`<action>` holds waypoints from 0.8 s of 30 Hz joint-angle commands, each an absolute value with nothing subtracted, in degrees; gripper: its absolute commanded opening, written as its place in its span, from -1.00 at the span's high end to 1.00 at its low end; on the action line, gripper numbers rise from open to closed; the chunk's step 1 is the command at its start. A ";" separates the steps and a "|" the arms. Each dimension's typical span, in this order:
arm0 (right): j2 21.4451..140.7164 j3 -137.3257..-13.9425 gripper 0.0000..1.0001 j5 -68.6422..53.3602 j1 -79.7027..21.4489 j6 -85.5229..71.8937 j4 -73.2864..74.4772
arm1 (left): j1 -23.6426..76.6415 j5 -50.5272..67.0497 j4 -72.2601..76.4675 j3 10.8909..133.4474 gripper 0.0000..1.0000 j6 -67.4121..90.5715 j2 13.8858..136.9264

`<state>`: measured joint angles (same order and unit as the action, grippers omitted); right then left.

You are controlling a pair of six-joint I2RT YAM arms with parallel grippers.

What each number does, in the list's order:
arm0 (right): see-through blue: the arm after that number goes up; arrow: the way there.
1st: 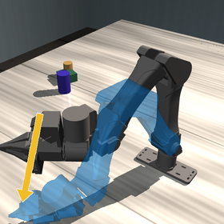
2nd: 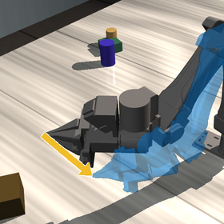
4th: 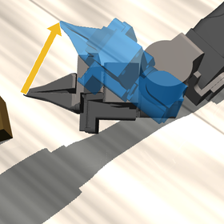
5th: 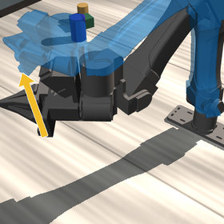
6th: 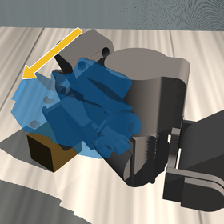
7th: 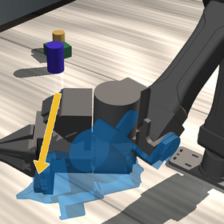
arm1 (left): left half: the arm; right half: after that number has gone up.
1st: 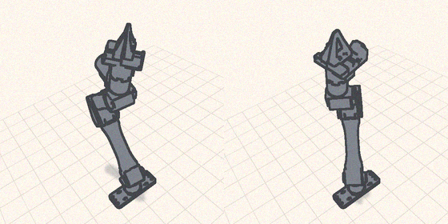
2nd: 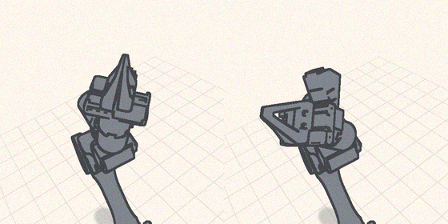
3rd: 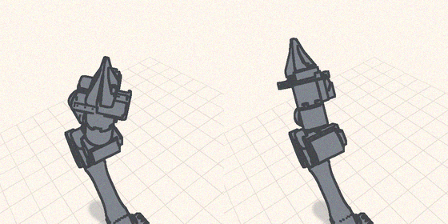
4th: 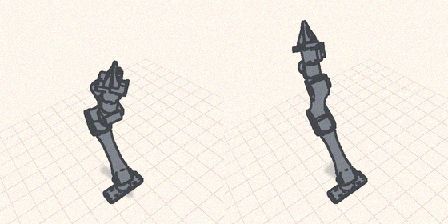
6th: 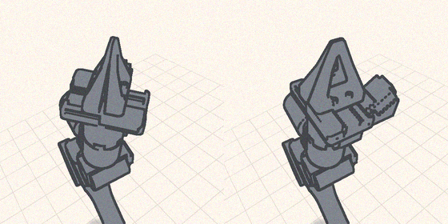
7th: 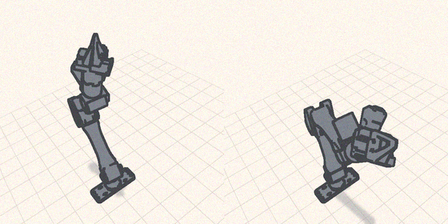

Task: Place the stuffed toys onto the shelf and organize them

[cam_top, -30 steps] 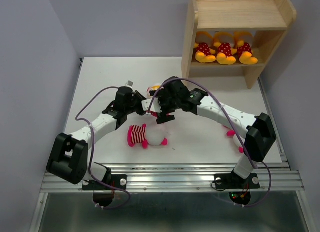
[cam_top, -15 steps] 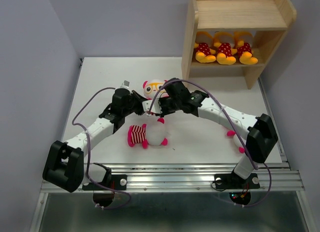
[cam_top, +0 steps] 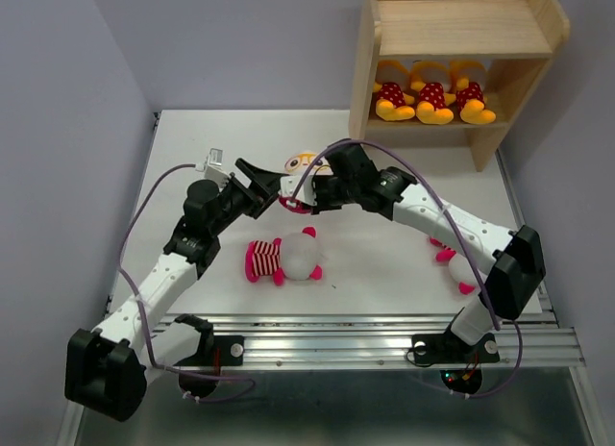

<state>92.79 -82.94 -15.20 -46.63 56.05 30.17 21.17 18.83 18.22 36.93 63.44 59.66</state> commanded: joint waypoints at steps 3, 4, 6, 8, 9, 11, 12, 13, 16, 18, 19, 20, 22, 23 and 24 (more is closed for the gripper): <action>87.81 -91.83 0.99 -21.17 -43.16 50.89 28.56 | 16.36 16.89 14.37 40.94 -0.97 53.89 49.24; 87.54 -92.80 0.99 -21.62 -42.37 50.71 28.56 | 15.65 16.44 12.67 41.83 -0.97 51.18 48.44; 86.84 -94.91 0.99 -22.23 -41.84 50.63 28.48 | 14.15 15.47 7.84 44.38 -0.97 48.35 46.59; 86.57 -99.37 0.99 -22.94 -41.31 50.36 28.48 | 12.48 14.59 4.85 46.13 -0.97 45.89 45.71; 86.83 -101.14 0.99 -23.20 -40.79 49.84 28.48 | 12.05 13.72 2.48 46.49 -0.97 43.96 45.09; 87.18 -104.66 0.99 -23.82 -40.17 49.57 28.30 | 10.81 13.10 0.28 46.93 -0.97 42.72 44.48; 87.45 -108.33 0.99 -23.82 -39.56 49.40 28.13 | 10.72 12.92 0.09 46.93 -0.97 41.84 44.30; 88.15 -110.28 0.99 -23.73 -39.55 49.22 28.21 | 10.46 12.83 0.09 46.76 -0.97 41.66 44.21; 89.30 -117.23 0.99 -23.56 -38.14 49.04 27.86 | 10.37 13.01 0.09 45.18 -0.97 42.10 43.77; 90.78 -122.13 0.99 -23.29 -35.96 49.04 27.60 | 10.37 13.36 0.96 43.60 -0.97 42.71 43.33; 91.40 -123.73 0.99 -23.38 -35.16 49.13 27.42 | 10.37 13.53 1.40 43.16 -0.97 43.24 43.16; 92.80 -125.23 0.99 -23.47 -34.03 49.04 26.99 | 10.37 13.62 1.75 42.28 -0.97 43.42 42.98; 95.08 -129.43 0.99 -24.86 -29.74 47.82 25.41 | 10.28 13.80 2.63 41.23 -0.97 43.94 42.80; 95.97 -130.85 0.99 -25.48 -28.23 46.77 24.97 | 10.28 13.97 2.98 41.05 -0.97 43.86 42.89; 96.85 -132.09 0.99 -26.10 -26.65 46.24 24.26 | 10.28 14.06 3.16 40.87 -0.97 43.86 42.80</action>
